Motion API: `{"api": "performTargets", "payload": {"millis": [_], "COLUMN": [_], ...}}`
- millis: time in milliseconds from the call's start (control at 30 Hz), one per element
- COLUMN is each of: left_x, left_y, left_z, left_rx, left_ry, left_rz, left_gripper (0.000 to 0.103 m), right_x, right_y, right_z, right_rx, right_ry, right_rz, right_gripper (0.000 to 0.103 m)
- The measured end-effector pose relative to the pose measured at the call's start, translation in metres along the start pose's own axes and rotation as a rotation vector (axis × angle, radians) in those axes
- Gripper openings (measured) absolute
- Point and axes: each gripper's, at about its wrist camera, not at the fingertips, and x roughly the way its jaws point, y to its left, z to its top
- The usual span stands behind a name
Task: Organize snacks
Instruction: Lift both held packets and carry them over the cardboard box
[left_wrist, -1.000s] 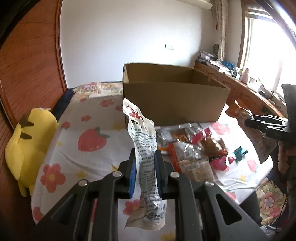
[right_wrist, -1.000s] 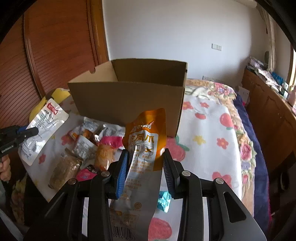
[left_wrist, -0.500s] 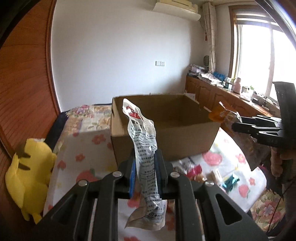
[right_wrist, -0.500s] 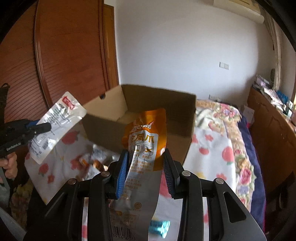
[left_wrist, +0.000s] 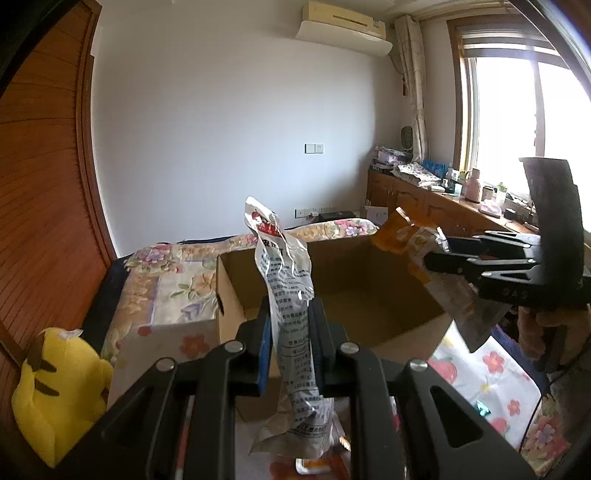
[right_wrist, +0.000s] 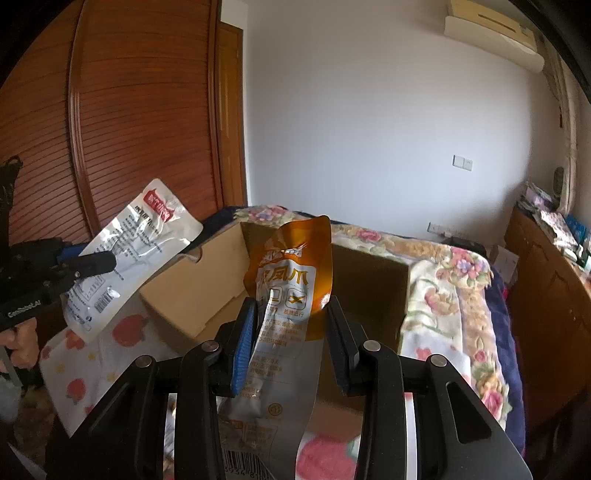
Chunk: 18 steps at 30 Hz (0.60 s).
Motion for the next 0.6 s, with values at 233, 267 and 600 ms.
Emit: {"api": "performTargets", "payload": {"millis": [233,267,600], "left_x": [0.041,0.05,0.103], "left_y": [0.001,0.002,-0.006], "left_z": [0.013,0.014,0.007], "left_rx": [0.004,0.002,0.006], "left_ry": [0.014,0.022,0.098], "left_rz": [-0.02,-0.029,-0.057], "left_gripper": [0.016,0.016,0.015], "right_x": [0.04,0.043,0.081], "right_y": [-0.007,-0.008,-0.006], "right_z": [0.015,0.016,0.014], "right_rx": [-0.002,-0.003,-0.034], "right_ry": [0.02,0.021,0.071], "right_rz": [0.019,0.02,-0.045], "right_gripper": [0.036,0.036,0.036]}}
